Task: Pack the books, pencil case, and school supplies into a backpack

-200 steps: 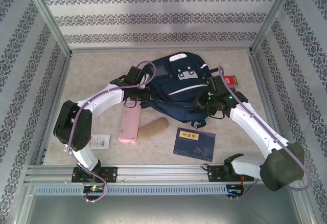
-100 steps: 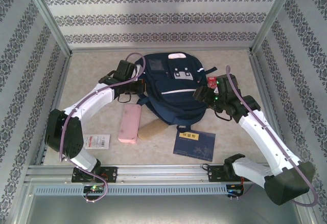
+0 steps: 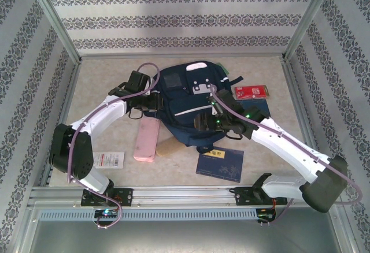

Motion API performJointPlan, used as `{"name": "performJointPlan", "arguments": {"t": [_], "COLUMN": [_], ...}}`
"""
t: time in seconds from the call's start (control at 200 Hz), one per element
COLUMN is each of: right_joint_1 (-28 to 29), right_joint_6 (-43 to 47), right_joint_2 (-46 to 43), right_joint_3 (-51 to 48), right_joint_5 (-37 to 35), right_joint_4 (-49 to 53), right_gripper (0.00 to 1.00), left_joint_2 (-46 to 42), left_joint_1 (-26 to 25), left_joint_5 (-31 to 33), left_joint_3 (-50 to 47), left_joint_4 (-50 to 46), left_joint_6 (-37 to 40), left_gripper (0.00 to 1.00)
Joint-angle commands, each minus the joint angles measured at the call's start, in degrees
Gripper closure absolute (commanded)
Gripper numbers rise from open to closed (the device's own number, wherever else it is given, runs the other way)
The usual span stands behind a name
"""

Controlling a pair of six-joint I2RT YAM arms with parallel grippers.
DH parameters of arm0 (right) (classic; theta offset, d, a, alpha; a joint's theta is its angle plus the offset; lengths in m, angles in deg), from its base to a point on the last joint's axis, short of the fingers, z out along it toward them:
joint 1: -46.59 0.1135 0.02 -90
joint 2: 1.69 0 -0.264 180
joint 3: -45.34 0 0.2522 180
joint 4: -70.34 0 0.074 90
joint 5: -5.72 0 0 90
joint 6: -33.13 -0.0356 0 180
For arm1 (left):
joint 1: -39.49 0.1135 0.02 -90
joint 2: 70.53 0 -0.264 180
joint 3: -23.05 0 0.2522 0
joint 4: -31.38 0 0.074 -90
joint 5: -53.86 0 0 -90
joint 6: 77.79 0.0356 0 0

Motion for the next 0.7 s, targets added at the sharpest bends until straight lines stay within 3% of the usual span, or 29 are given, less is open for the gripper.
{"name": "performJointPlan", "arguments": {"t": [0.0, 0.105, 0.145, 0.31, 0.425, 0.695], "right_joint_1": [-1.3, -5.6, -8.3, -22.7, -29.0, -33.0], "right_joint_6": [0.2, -2.4, -4.1, -11.4, -13.0, -12.5], "right_joint_2": [-0.1, -2.1, -3.1, -9.4, -10.5, -9.1], "right_joint_3": [0.3, -3.0, -4.8, -16.1, -20.3, -24.6], "right_joint_5": [-5.4, -2.1, -0.9, 10.6, 15.8, 20.4], "right_joint_4": [1.9, 0.2, -0.3, -7.4, -9.3, -12.2], "right_gripper": [0.25, 0.24, 0.24, 0.24, 0.24, 0.24], "left_joint_2": [-1.0, 1.6, 3.2, 14.7, 22.6, 29.9], "left_joint_1": [0.2, -1.4, -2.4, -7.5, -10.5, -14.2], "left_joint_5": [-2.2, -6.9, -7.9, -13.7, -17.3, -21.2], "left_joint_3": [3.9, 8.3, 10.4, 22.8, 30.3, 33.6], "left_joint_4": [-3.2, -3.8, -4.1, -10.1, -13.4, -9.8], "left_joint_6": [3.3, 6.3, 7.8, 12.1, 13.8, 13.0], "left_gripper": [0.44, 0.25, 0.23, 0.26, 0.3, 0.36]}}
